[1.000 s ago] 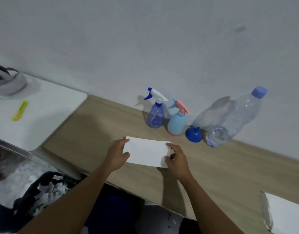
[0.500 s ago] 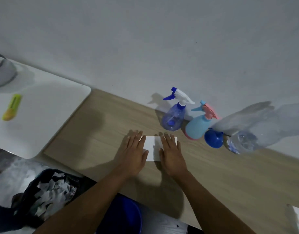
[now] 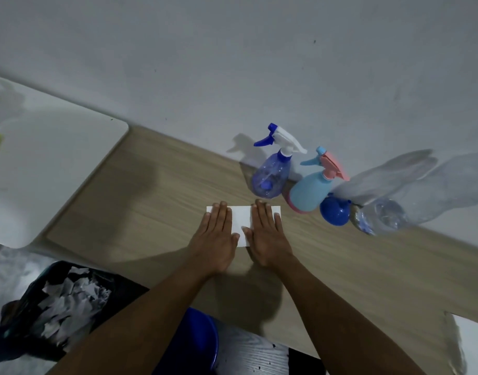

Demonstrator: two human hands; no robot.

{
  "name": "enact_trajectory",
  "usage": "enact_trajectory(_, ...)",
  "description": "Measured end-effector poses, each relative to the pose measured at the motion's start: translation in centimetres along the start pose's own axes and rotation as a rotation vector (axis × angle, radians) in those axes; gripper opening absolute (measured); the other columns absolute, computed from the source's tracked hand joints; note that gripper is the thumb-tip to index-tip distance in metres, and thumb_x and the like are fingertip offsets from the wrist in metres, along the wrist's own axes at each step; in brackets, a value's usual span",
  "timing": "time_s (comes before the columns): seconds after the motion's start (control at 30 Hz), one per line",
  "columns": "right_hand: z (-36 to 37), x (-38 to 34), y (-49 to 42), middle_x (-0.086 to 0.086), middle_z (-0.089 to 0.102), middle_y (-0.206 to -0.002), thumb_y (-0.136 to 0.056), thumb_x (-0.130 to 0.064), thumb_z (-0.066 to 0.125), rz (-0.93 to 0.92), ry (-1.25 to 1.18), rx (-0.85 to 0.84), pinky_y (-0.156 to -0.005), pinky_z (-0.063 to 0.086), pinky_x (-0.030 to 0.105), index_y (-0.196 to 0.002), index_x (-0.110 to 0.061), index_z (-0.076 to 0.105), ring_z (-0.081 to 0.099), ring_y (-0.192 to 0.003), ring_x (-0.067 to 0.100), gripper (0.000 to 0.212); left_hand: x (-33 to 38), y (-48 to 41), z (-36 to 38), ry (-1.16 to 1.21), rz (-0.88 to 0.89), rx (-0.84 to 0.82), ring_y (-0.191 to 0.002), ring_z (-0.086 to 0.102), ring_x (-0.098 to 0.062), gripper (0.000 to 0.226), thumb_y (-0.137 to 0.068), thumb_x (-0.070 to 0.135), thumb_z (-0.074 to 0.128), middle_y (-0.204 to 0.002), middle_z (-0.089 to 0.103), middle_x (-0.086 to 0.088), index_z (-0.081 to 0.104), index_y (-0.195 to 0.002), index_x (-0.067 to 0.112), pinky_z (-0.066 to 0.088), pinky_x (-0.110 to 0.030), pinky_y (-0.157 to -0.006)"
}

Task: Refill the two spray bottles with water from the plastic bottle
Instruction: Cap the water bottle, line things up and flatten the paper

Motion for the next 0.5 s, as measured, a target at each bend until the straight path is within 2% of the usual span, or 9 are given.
enact_trajectory(0.1, -0.2, 1.6, 0.6, 0.004, -0.013, -0.168, -0.106, -0.048, 0.017, 0.008, 0.002, -0.007, -0.126, -0.005, 0.045, -0.159, -0.013, -0.008, -0.017, -0.153, 0.019, 0.067, 1.9, -0.3, 0.4, 0.0, 0.002, 0.009, -0.151, 0.016, -0.035, 0.074, -0.096, 0.043, 0.02, -0.161, 0.019, -0.023, 0.023, -0.152, -0.005, 0.006, -0.044, -0.124)
enact_trajectory(0.33, -0.7, 5.5, 3.2, 0.003, -0.014, -0.167, -0.107, -0.047, 0.02, 0.036, -0.029, 0.019, -0.126, -0.007, 0.043, -0.159, -0.014, -0.007, -0.018, -0.153, 0.017, 0.067, 6.4, -0.5, 1.5, -0.006, 0.038, -0.019, -0.152, 0.005, -0.034, 0.076, -0.095, 0.043, 0.01, -0.163, 0.009, -0.023, 0.013, -0.154, -0.004, 0.004, -0.045, -0.124)
enact_trajectory(0.43, -1.0, 7.5, 4.6, 0.003, -0.014, -0.167, -0.106, -0.048, 0.019, 0.067, -0.011, 0.008, -0.126, -0.007, 0.043, -0.159, -0.015, -0.008, -0.017, -0.153, 0.018, 0.068, 8.7, -0.8, 2.0, -0.015, 0.06, -0.02, -0.152, 0.006, -0.035, 0.074, -0.097, 0.042, 0.014, -0.163, 0.01, -0.023, 0.014, -0.154, -0.005, 0.003, -0.045, -0.123)
enact_trajectory(0.5, -1.2, 9.0, 5.5, 0.004, -0.015, -0.167, -0.106, -0.049, 0.019, 0.091, -0.01, -0.005, -0.126, -0.007, 0.044, -0.159, -0.015, -0.009, -0.018, -0.153, 0.019, 0.068, 10.3, -1.0, 2.3, -0.018, 0.083, -0.041, -0.152, 0.001, -0.035, 0.071, -0.102, 0.041, 0.023, -0.163, 0.004, -0.022, 0.008, -0.155, -0.004, 0.001, -0.045, -0.123)
Point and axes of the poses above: each hand's wrist, its own y-axis away from the middle knuckle, its own z-axis out of the palm, x = y × z, the point moved 4 cm from there along -y, towards the middle knuckle
